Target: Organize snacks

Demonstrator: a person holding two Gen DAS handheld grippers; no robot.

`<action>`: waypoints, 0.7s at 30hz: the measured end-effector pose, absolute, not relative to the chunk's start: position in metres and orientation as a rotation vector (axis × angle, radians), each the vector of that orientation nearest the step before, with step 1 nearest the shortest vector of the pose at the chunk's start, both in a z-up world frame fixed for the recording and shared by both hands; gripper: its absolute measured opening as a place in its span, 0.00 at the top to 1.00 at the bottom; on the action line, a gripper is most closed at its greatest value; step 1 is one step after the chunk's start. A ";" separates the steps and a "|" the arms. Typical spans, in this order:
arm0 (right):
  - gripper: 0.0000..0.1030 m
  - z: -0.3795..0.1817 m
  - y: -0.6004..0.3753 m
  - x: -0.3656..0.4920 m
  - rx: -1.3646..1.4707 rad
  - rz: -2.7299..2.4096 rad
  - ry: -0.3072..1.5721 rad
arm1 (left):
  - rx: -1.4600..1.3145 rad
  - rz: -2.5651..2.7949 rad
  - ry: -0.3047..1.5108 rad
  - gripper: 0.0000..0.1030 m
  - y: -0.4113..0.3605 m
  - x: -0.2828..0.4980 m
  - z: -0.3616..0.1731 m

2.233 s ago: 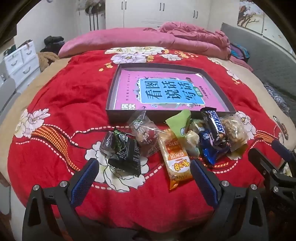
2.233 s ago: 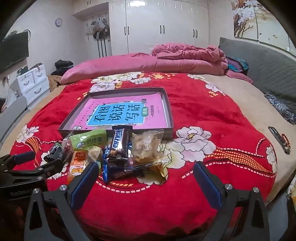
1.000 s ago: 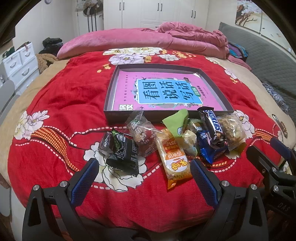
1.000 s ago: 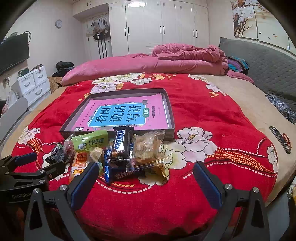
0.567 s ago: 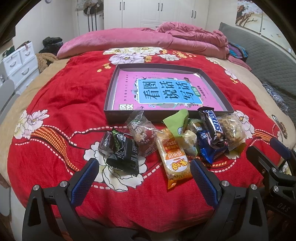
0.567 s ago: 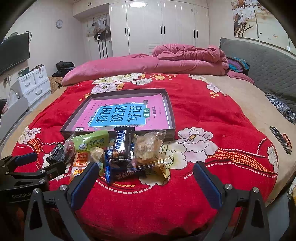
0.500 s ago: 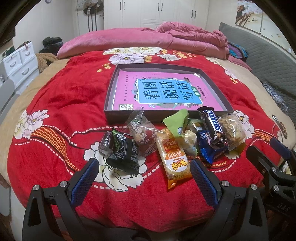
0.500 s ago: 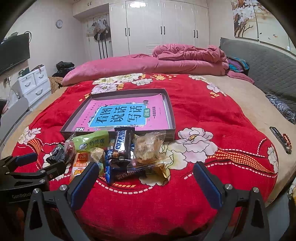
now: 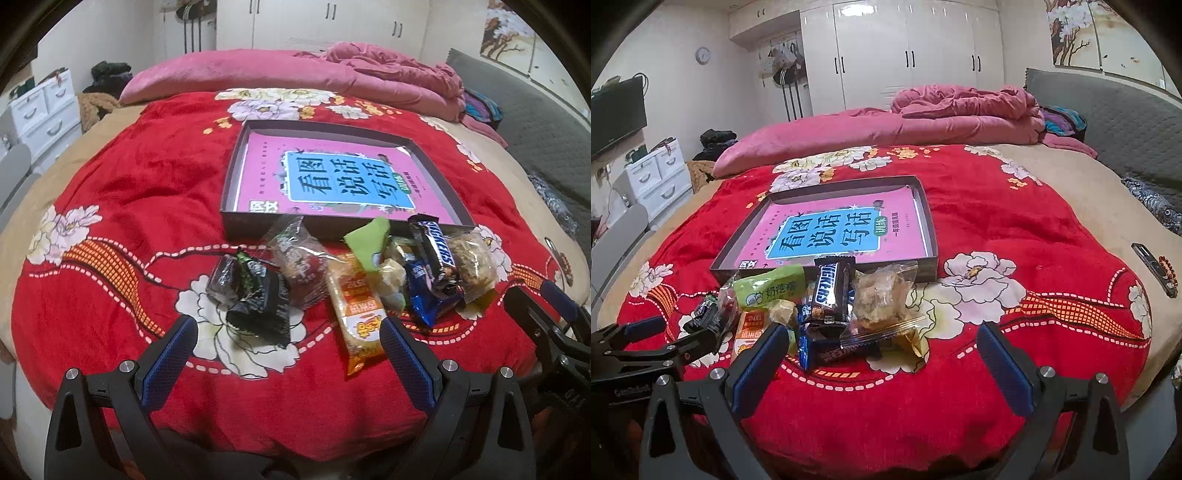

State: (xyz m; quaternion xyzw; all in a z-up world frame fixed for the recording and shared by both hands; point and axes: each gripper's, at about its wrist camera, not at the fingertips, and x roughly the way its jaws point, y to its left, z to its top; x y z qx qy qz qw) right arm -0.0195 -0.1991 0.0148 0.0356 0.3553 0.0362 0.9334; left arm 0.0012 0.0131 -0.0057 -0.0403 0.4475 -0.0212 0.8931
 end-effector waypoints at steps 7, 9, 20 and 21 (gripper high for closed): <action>0.00 0.015 -0.199 -0.014 0.078 0.091 0.722 | -0.127 -0.021 0.957 0.04 0.034 0.005 -0.011; 0.00 0.015 -0.200 -0.011 0.085 0.090 0.723 | -0.168 -0.021 0.969 0.04 0.044 0.009 -0.014; 0.00 0.008 -0.212 0.003 0.122 0.078 0.747 | -0.218 0.024 1.018 0.04 0.059 0.033 -0.030; 0.00 0.008 -0.213 0.005 0.124 0.076 0.750 | -0.211 0.020 1.019 0.04 0.058 0.035 -0.031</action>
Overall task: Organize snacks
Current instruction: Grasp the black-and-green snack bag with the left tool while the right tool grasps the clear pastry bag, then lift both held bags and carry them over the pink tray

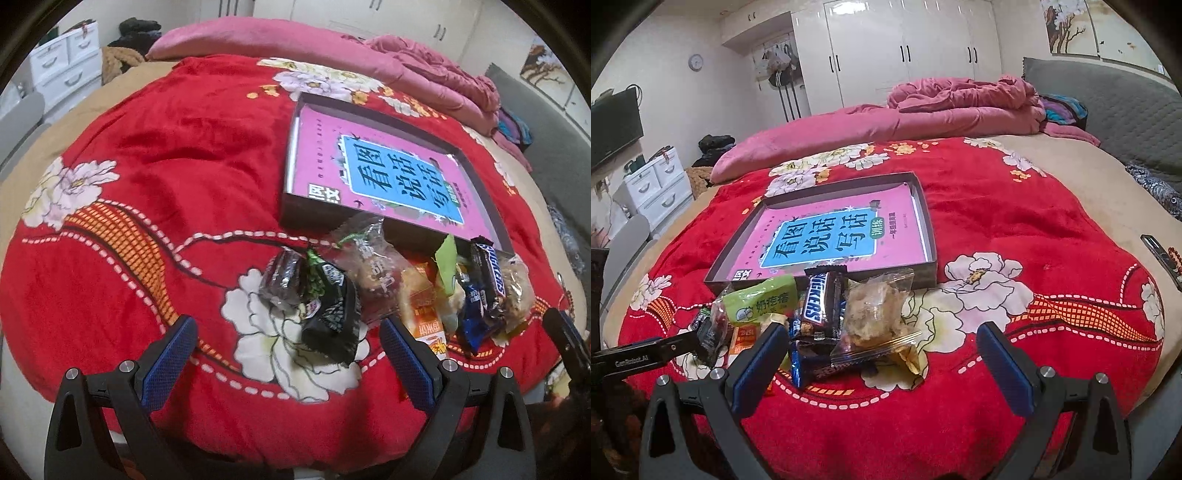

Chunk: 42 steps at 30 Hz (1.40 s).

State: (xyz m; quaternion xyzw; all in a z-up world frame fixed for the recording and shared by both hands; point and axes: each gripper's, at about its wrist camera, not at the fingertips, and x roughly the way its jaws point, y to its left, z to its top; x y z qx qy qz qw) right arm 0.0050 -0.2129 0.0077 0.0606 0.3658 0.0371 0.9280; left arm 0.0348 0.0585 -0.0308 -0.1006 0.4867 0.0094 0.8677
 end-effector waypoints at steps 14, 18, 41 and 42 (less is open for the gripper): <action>0.00 0.001 -0.223 0.021 0.135 0.042 0.772 | -0.219 -0.074 1.061 0.53 0.044 0.040 -0.039; 0.00 -0.003 -0.224 0.026 0.136 0.040 0.794 | -0.204 -0.081 1.072 0.57 0.039 0.044 -0.042; 0.46 -0.016 -0.215 0.056 0.089 0.153 0.840 | -0.304 -0.150 1.070 0.67 0.048 0.052 -0.043; 0.46 -0.014 -0.217 0.055 0.100 0.155 0.829 | -0.313 -0.152 1.063 0.68 0.050 0.050 -0.042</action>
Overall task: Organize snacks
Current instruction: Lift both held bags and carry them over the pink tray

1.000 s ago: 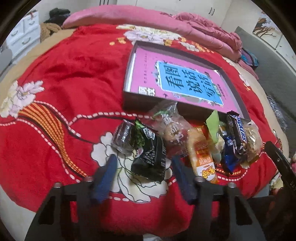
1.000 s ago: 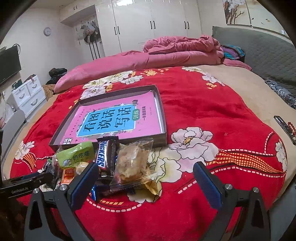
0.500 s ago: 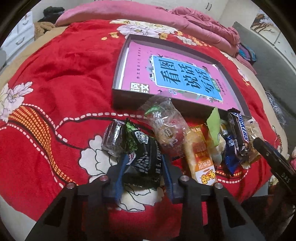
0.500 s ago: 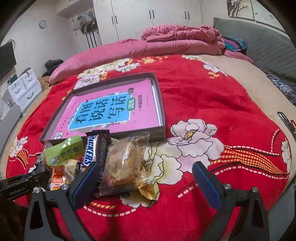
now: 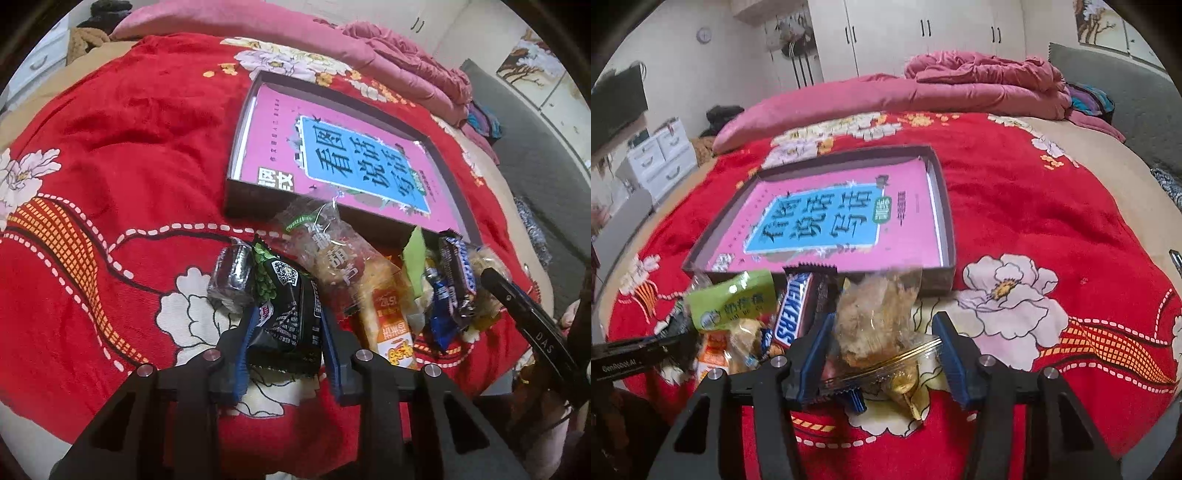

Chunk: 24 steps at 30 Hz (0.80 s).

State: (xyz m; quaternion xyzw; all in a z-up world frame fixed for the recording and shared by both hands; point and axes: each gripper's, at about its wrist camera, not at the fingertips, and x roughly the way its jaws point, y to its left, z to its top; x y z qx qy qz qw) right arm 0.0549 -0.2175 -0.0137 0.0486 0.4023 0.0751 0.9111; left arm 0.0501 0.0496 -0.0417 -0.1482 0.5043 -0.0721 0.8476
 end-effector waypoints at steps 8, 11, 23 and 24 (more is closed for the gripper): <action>0.46 -0.002 -0.229 0.054 0.171 0.180 0.788 | -0.363 -0.183 0.992 0.68 0.061 0.037 -0.023; 0.47 -0.005 -0.232 0.055 0.191 0.180 0.806 | -0.365 -0.181 0.961 0.68 0.064 0.034 -0.016; 0.44 -0.033 -0.230 0.067 0.185 0.175 0.950 | -0.371 -0.152 0.926 0.68 0.075 0.029 -0.008; 0.44 -0.036 -0.229 0.069 0.182 0.177 0.961 | -0.372 -0.151 0.925 0.68 0.075 0.028 -0.008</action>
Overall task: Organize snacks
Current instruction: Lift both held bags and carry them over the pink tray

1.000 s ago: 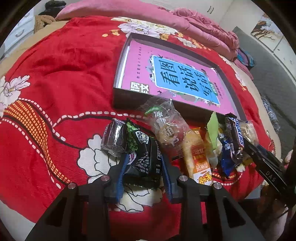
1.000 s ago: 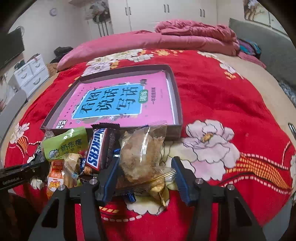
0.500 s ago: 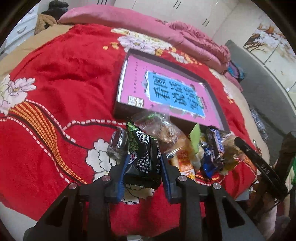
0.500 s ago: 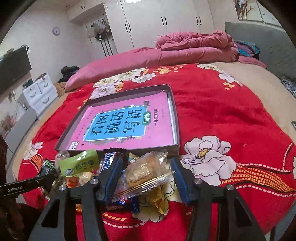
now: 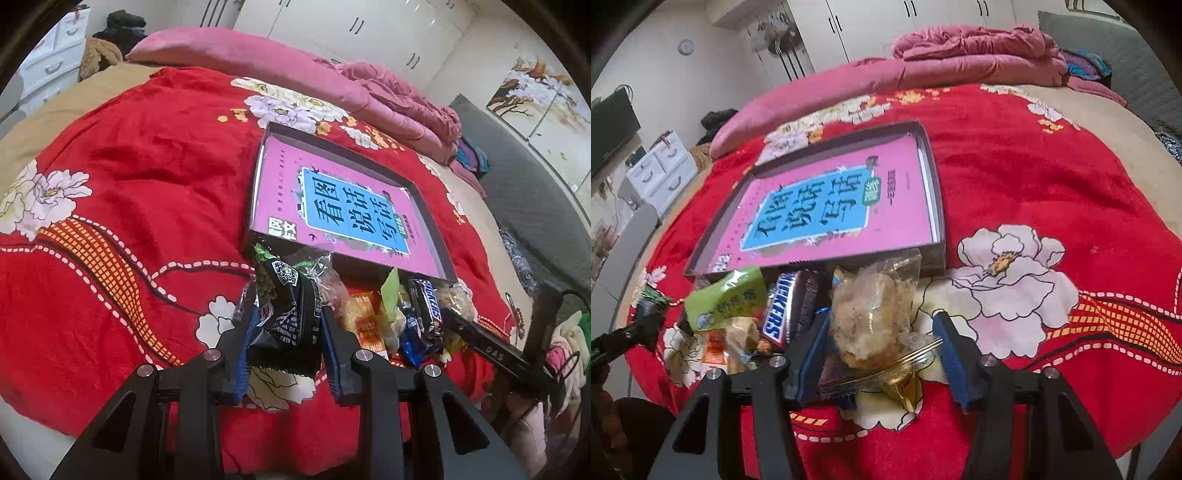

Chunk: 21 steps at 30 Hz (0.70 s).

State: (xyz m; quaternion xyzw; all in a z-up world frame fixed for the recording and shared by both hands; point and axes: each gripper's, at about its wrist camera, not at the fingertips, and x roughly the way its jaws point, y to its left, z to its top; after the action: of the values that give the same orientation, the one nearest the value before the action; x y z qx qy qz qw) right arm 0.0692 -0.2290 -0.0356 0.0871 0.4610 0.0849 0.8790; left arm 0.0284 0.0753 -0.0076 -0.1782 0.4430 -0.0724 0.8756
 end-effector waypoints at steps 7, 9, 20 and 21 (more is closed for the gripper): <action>0.53 -0.033 -0.228 0.072 0.167 0.188 0.932 | -0.361 -0.144 0.887 0.68 0.076 0.027 -0.001; 0.54 -0.029 -0.232 0.070 0.191 0.206 0.906 | -0.363 -0.140 0.872 0.68 0.077 0.027 0.003; 0.54 0.007 -0.245 0.073 0.269 0.242 0.749 | -0.373 -0.137 0.851 0.68 0.074 0.046 0.006; 0.54 0.007 -0.246 0.076 0.276 0.242 0.746 | -0.371 -0.139 0.851 0.68 0.072 0.049 0.006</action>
State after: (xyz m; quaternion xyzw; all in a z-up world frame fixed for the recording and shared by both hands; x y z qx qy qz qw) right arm 0.0765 -0.2462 0.0075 0.1342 0.3622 0.1176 0.9149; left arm 0.0495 0.0724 0.0061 -0.1787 0.4099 -0.0668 0.8920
